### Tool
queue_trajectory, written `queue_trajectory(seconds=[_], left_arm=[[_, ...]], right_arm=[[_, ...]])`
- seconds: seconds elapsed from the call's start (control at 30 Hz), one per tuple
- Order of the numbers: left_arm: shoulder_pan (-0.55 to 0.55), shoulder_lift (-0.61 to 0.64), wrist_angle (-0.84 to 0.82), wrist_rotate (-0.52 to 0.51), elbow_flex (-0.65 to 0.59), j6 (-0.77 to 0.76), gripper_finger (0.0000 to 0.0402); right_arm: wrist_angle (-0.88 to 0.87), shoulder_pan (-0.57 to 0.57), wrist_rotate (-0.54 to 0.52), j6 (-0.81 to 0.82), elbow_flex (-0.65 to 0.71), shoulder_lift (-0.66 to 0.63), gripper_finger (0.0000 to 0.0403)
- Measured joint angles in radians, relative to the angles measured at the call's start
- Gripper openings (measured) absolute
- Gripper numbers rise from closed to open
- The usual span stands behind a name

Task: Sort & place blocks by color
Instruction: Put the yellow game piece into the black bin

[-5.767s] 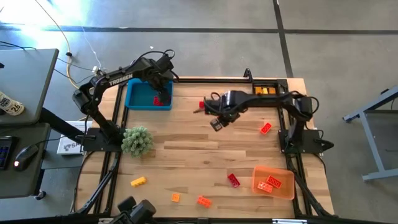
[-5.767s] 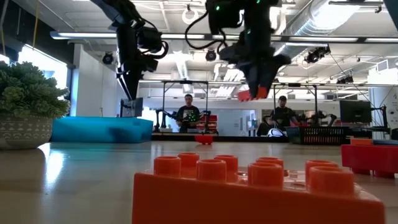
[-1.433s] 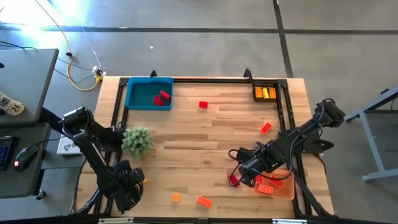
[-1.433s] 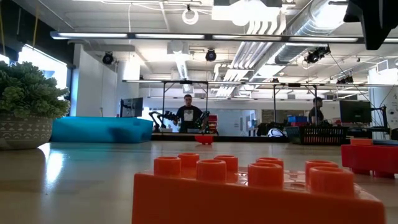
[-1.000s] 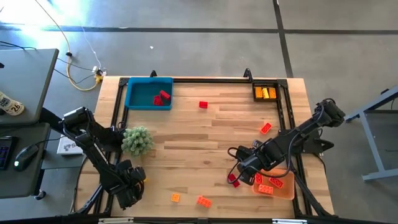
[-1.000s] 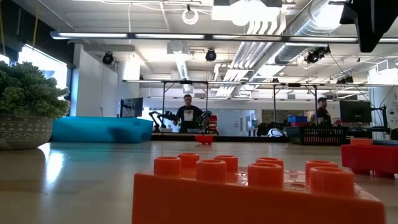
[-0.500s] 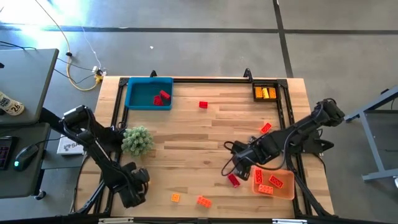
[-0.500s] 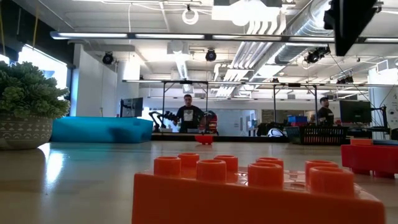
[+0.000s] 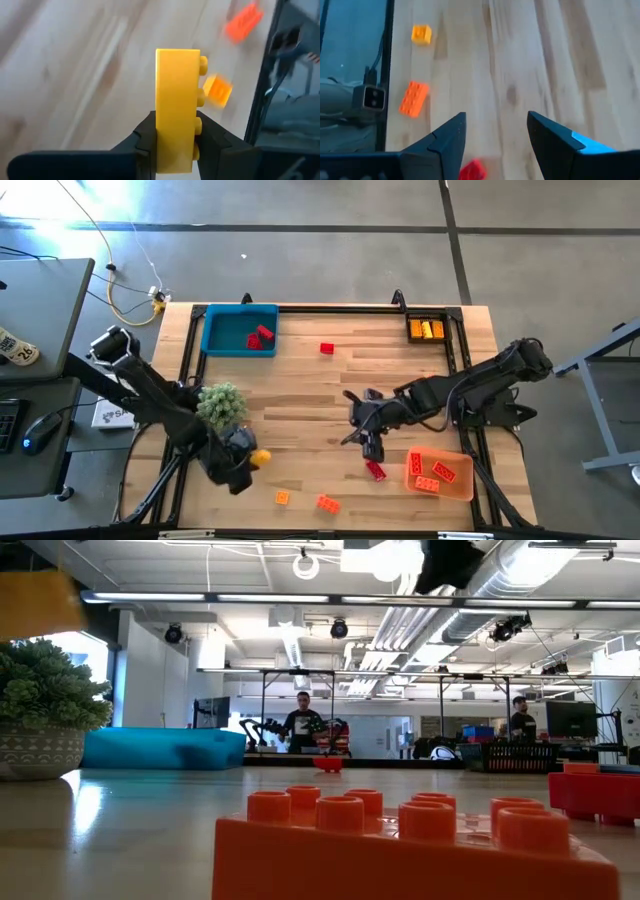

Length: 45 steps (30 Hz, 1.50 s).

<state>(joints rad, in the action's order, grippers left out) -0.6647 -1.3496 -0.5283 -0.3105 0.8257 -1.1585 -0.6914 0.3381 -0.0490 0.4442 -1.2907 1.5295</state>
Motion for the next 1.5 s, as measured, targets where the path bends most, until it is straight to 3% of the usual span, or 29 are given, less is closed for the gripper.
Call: queue_trajectory(seconds=[0.2,0.4,0.53,0.83,0.97,1.5], left_arm=[[0.145,0.05,0.068,-0.011,0.0,0.225,0.0069],[0.29,0.053,0.166,0.045,0.0,0.45,0.0069],[0.377,0.053,0.221,0.065,0.0,0.564,0.0069],[0.537,0.053,0.365,0.221,0.0,0.777,0.0069],[0.599,0.053,0.445,0.283,0.0,0.843,0.0069],[0.726,0.053,0.576,0.352,0.0,0.953,0.0069]], right_arm=[[0.108,-0.054,0.0,-0.114,0.0,0.0,0.0197],[0.255,-0.112,0.005,-0.139,0.0,0.0,0.0197],[0.343,-0.149,0.067,-0.136,0.0,0.0,0.0197],[0.429,-0.212,0.119,-0.139,0.0,0.0,0.0197],[0.431,-0.24,0.137,-0.139,0.0,0.0,0.0197],[0.48,-0.318,0.155,-0.135,0.0,0.0,0.0197]])
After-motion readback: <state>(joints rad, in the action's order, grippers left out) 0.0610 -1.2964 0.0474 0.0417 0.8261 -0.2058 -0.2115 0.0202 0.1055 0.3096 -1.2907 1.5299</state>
